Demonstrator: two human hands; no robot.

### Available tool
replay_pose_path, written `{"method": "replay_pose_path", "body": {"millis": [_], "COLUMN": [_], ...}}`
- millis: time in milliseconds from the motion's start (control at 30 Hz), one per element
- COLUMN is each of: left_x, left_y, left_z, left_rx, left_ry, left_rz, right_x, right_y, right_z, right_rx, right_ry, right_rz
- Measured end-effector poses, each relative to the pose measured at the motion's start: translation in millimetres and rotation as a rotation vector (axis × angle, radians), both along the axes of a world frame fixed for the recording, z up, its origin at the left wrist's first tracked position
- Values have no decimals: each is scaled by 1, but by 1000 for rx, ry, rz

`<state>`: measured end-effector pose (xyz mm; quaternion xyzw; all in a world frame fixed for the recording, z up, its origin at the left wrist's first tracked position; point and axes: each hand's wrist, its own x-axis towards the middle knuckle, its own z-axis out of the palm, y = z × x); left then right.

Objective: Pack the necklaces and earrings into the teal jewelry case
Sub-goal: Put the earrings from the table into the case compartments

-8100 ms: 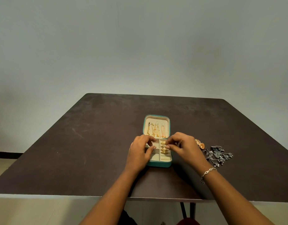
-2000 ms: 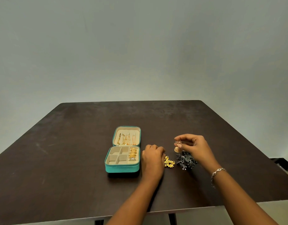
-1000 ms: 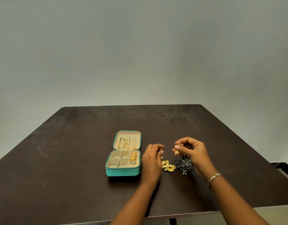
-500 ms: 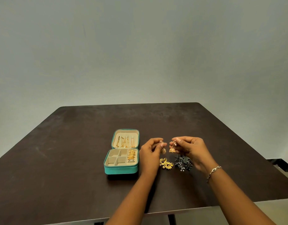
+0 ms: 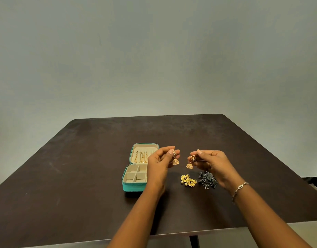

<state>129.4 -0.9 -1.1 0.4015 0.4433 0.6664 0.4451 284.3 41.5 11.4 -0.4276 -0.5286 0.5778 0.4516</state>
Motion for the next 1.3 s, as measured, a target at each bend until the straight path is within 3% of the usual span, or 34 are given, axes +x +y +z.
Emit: {"method": "replay_pose_path", "body": {"millis": [233,500,767,967,1300], "left_x": [-48,-95,-91,-86,-87], "left_y": [-18,-25,-36,-42,-45], "left_z": [12,-12,-35,-44,-50], "left_rx": [93,-21,-48,9,38], "left_ry": [-2,-36,286,447,477], "left_rz": [158,393,465,487,444], "right_x": [-18,-62,-104,-120,-111], "right_y": [-9,-20,-23,-21,-17], "right_z": [1,1,4,2,6], "right_rx": [84,111,101,164,102], "right_ry": [-36,0,-4,-122,-285], "right_rz": [41,67,105,121,194]}}
